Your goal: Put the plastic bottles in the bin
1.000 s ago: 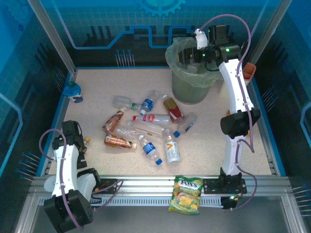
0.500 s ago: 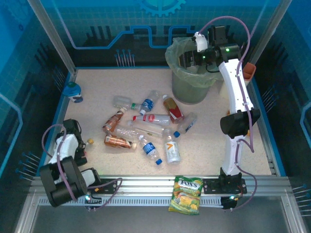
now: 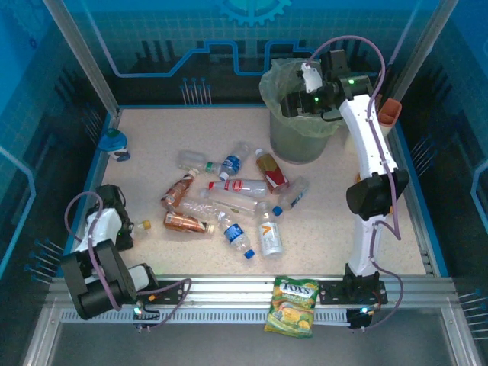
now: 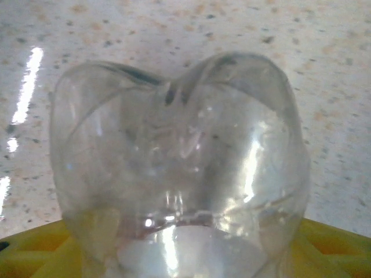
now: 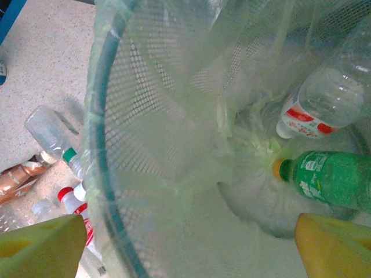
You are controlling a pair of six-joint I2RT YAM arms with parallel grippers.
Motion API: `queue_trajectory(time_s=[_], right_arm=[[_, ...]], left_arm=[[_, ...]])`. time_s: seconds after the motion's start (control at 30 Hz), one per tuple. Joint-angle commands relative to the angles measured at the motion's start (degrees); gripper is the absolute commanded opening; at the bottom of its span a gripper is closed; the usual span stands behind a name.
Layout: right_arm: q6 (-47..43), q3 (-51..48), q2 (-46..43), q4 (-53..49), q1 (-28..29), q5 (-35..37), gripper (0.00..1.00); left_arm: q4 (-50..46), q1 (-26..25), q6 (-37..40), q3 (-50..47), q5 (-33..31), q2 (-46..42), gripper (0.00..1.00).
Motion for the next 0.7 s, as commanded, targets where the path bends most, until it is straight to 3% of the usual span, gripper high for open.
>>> queue_trajectory(time_s=[0.0, 0.23, 0.4, 0.6, 0.67], right_arm=[[1.46, -2.12, -5.65, 0.22, 0.6, -1.64, 0.93], [2.16, -6.32, -11.09, -0.99, 1.96, -2.69, 0.93], [3.59, -6.62, -12.99, -1.5, 4.72, -7.7, 0.93], [7.26, -3.58, -10.21, -0.9, 11.33, -16.26, 0.93], [9.37, -3.78, -9.2, 0.71, 13.58, -17.11, 0.92]], left_arm=[[0.54, 0.6, 4.93, 1.08, 2.56, -2.92, 0.64], [-0.16, -2.22, 17.67, 6.31, 9.8, -8.85, 0.59], [0.28, -10.03, 31.84, 14.61, 17.82, -8.54, 0.54], [7.99, -21.59, 43.32, 24.44, 37.58, -4.01, 0.51], [15.04, -26.26, 44.97, 25.63, 44.27, -2.12, 0.5]])
